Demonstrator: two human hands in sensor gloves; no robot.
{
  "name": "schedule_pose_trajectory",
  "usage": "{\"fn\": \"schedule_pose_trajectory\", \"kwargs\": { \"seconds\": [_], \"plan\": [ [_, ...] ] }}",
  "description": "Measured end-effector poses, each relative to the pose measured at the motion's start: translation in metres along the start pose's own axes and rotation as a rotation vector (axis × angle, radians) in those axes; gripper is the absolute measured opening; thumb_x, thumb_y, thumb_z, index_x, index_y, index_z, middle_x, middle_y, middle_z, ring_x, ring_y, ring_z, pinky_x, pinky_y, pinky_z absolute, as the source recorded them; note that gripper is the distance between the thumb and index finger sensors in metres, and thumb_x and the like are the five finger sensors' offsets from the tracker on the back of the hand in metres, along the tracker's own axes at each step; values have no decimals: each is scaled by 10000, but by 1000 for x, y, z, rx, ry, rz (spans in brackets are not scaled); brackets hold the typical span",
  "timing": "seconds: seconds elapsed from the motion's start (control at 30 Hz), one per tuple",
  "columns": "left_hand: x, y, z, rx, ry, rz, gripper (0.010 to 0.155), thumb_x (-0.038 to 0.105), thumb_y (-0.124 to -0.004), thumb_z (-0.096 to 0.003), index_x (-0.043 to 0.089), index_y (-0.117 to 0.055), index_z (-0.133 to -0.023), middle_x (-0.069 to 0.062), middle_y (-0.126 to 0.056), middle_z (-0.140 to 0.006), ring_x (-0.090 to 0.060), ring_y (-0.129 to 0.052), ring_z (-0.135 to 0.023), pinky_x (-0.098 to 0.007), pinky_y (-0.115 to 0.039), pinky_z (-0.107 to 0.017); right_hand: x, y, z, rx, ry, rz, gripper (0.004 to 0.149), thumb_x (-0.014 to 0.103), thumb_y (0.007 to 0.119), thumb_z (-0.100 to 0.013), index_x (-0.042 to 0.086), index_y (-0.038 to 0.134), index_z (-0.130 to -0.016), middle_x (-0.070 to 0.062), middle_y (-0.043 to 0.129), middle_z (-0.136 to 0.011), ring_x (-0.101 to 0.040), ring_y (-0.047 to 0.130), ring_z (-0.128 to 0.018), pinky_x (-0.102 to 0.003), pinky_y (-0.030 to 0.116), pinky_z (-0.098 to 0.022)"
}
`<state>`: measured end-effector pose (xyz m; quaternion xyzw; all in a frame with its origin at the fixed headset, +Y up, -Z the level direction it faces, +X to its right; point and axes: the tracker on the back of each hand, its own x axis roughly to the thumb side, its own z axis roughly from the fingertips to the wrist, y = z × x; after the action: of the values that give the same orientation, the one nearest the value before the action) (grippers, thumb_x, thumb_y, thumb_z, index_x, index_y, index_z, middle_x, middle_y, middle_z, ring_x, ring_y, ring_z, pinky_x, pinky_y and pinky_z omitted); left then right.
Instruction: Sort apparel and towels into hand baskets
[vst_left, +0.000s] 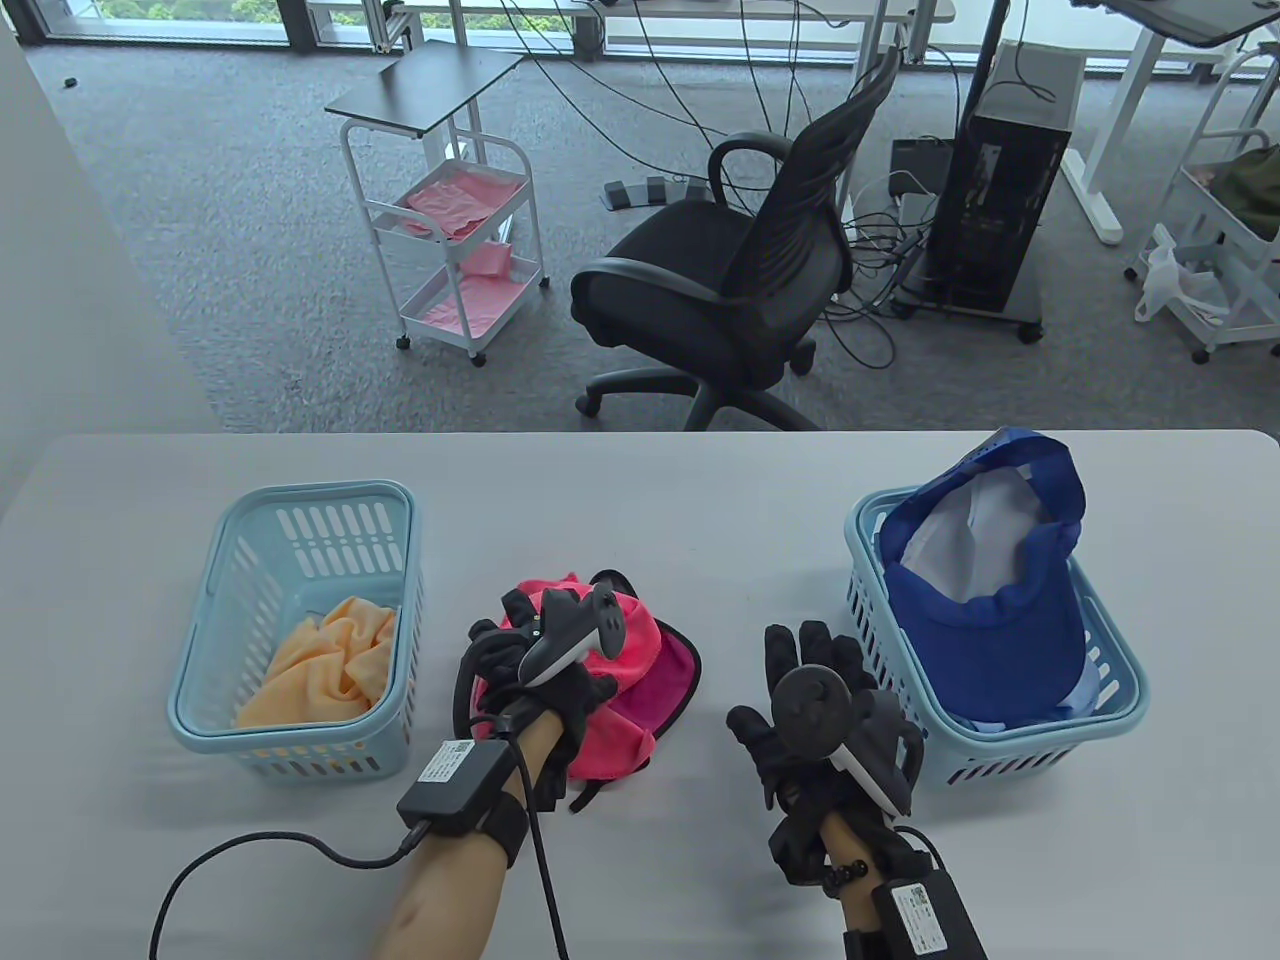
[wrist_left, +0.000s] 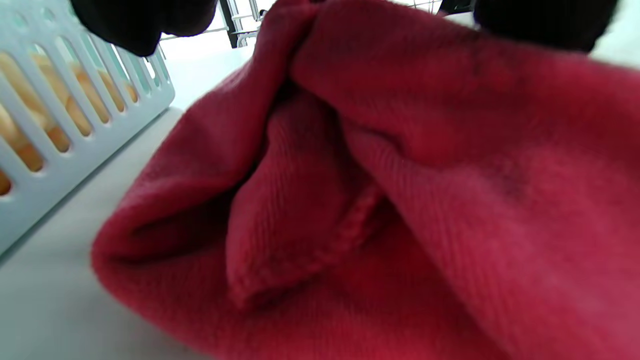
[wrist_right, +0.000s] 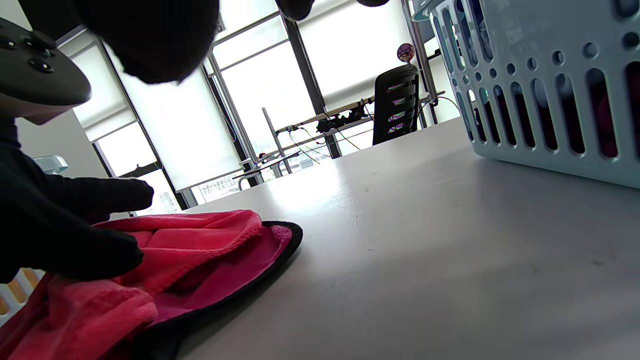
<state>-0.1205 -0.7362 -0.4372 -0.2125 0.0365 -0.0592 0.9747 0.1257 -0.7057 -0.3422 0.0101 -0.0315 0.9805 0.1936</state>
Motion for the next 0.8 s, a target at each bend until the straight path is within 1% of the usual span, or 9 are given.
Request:
{"fn": "schedule_pose_trajectory", "kwargs": {
  "seconds": [0.13,0.2,0.27,0.4,0.53,0.63,0.73,0.8],
  "plan": [
    [-6,-14,-9,-43,10,60,988,671,-685,-416,256,-127,-1117,-321,-203,-1165,-703,-548,-996,-721,-641,-703,0,0,0,5,2,-3,846,492,773,-392,183,337,-1049,-205,230,-1093,-552,271,-975,-680,351,-706],
    [-6,-15,-10,-37,8,76,981,665,-689,-417,262,-128,-1114,-292,-251,-1178,-667,-608,-1002,-695,-678,-704,0,0,0,6,2,-5,846,491,773,-392,182,337,-1049,-204,229,-1093,-552,270,-975,-680,351,-706],
    [-6,-15,-11,-16,10,57,952,651,-698,-419,275,-172,-1117,-268,-316,-1182,-622,-684,-995,-660,-721,-699,0,0,0,9,3,-5,845,491,773,-393,183,338,-1049,-207,229,-1093,-553,270,-974,-680,351,-705],
    [-3,-15,-10,49,27,24,873,611,-727,-425,308,-281,-1112,-230,-443,-1172,-534,-817,-953,-597,-787,-677,0,0,0,14,6,-9,847,492,772,-393,182,336,-1049,-206,229,-1093,-553,270,-974,-680,352,-705],
    [-2,-13,-10,151,54,-21,773,552,-766,-433,326,-411,-1082,-177,-599,-1126,-417,-947,-866,-507,-858,-637,0,0,0,13,8,-16,846,492,772,-393,182,337,-1049,-207,228,-1093,-551,268,-975,-681,351,-705],
    [-2,-12,-10,229,69,-56,699,511,-802,-429,341,-505,-1038,-126,-705,-1071,-324,-1025,-784,-437,-911,-592,0,0,0,18,8,-15,846,492,773,-392,182,339,-1049,-205,228,-1093,-554,268,-974,-681,351,-705],
    [-2,-9,-9,272,72,-68,616,467,-833,-430,348,-582,-980,-92,-776,-1018,-268,-1075,-714,-393,-947,-550,0,-1,0,19,9,-21,845,492,773,-393,183,339,-1049,-204,228,-1094,-552,265,-976,-680,350,-707],
    [-2,-4,-6,283,83,-67,569,443,-852,-429,349,-626,-943,-80,-809,-990,-253,-1093,-685,-383,-962,-527,-1,-1,-1,19,10,-26,844,490,773,-393,183,340,-1050,-204,228,-1094,-551,268,-976,-680,349,-707]
  ]
}}
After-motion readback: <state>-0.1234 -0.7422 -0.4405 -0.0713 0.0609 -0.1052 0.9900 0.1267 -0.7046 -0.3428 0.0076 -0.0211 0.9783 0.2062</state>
